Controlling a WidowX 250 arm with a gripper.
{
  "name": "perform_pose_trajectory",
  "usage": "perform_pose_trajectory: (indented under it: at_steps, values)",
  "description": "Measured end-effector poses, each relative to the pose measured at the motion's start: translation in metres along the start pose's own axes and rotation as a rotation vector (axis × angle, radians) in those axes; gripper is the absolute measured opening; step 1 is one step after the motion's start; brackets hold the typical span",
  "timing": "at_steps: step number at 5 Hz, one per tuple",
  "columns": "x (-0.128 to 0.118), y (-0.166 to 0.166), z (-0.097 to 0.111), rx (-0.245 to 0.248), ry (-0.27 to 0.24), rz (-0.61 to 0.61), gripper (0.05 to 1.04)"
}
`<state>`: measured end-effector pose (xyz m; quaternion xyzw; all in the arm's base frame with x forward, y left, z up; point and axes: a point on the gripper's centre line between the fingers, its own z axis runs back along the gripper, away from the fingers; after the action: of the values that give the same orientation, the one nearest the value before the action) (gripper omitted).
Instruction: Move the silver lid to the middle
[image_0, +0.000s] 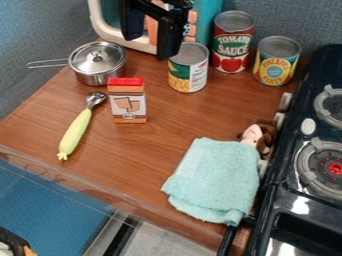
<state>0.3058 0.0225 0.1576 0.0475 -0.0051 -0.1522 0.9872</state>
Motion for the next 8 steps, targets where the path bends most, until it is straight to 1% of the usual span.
perform_pose_trajectory:
  at_steps: [1,2,4,6,7,8]
  values:
    - [0.001,-0.001,-0.011,-0.016,0.032,-0.002,1.000]
    - [0.003,0.015,-0.017,-0.027,0.036,0.039,1.000]
    - [0.016,0.046,-0.025,-0.021,0.027,0.090,1.000]
    - [0.027,0.079,-0.031,0.008,0.015,0.169,1.000]
    - [0.026,0.099,-0.029,0.027,-0.007,0.232,1.000]
    - [0.030,0.116,-0.034,0.060,-0.029,0.277,1.000]
